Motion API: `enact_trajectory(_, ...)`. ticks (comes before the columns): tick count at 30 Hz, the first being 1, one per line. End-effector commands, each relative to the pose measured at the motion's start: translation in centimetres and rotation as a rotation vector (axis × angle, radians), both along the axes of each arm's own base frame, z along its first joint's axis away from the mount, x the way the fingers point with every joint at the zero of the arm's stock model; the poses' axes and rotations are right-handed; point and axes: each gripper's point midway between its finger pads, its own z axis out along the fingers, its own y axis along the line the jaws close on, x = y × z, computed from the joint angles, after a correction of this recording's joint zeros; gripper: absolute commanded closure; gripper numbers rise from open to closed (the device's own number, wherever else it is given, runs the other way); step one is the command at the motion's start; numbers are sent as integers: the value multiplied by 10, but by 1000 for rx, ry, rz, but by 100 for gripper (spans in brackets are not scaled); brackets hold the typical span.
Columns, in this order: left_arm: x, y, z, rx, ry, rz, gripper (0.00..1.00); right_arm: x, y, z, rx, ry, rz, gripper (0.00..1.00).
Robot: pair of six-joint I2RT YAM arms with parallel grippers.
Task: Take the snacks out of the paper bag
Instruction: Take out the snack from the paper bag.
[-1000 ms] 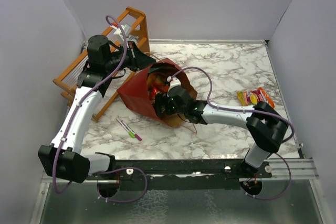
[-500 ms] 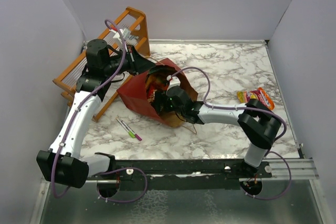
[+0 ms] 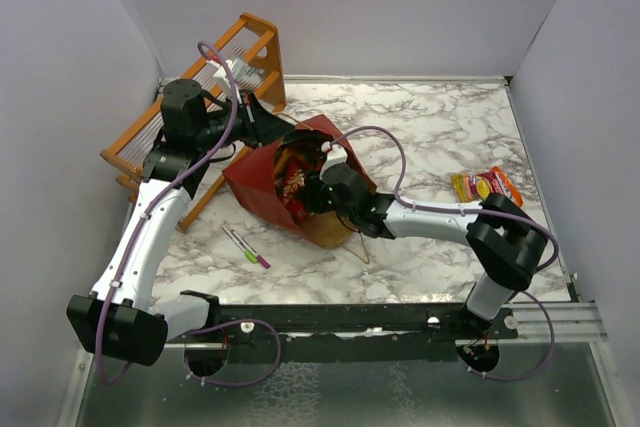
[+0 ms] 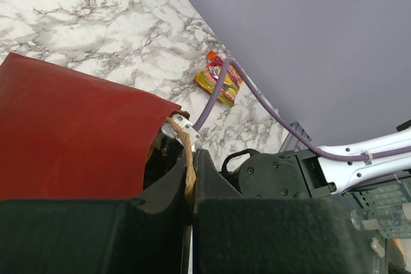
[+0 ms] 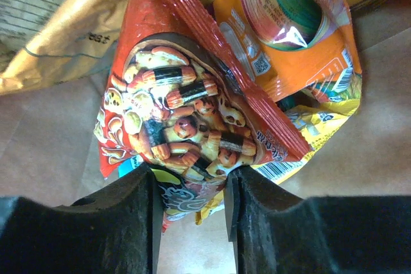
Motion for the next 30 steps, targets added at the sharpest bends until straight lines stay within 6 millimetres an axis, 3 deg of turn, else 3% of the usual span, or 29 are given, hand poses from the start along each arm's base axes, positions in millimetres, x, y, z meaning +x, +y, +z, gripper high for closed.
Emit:
enact_trajectory(1, -11, 3, 13, -5, -54, -7, 100, -1, -2, 34, 54, -47, 0, 69)
enact_trajectory(7, -8, 4, 11, 5, -51, 0, 100, -25, -9, 57, 71, -16, 80, 74)
enact_trajectory(12, -5, 5, 8, 22, -48, 11, 100, -47, -39, 76, 19, -91, 151, 74)
enact_trajectory(15, -3, 6, 7, 25, -46, 19, 100, -60, -61, 98, -28, -187, 210, 74)
enact_trajectory(19, 1, 6, 6, 28, -43, 23, 100, -73, -97, 151, -55, -393, 238, 74)
enact_trajectory(22, 4, 6, 3, 33, -38, 26, 100, -70, -134, 200, -45, -544, 124, 74)
enact_trajectory(25, 6, 5, 2, 37, -32, 25, 100, -54, -185, 240, -56, -630, -145, 74)
enact_trajectory(27, 7, 6, 1, 39, -28, 28, 100, -42, -224, 250, -88, -638, -369, 74)
enact_trajectory(30, 6, 6, 1, 40, -25, 29, 100, -31, -268, 240, -199, -639, -645, 74)
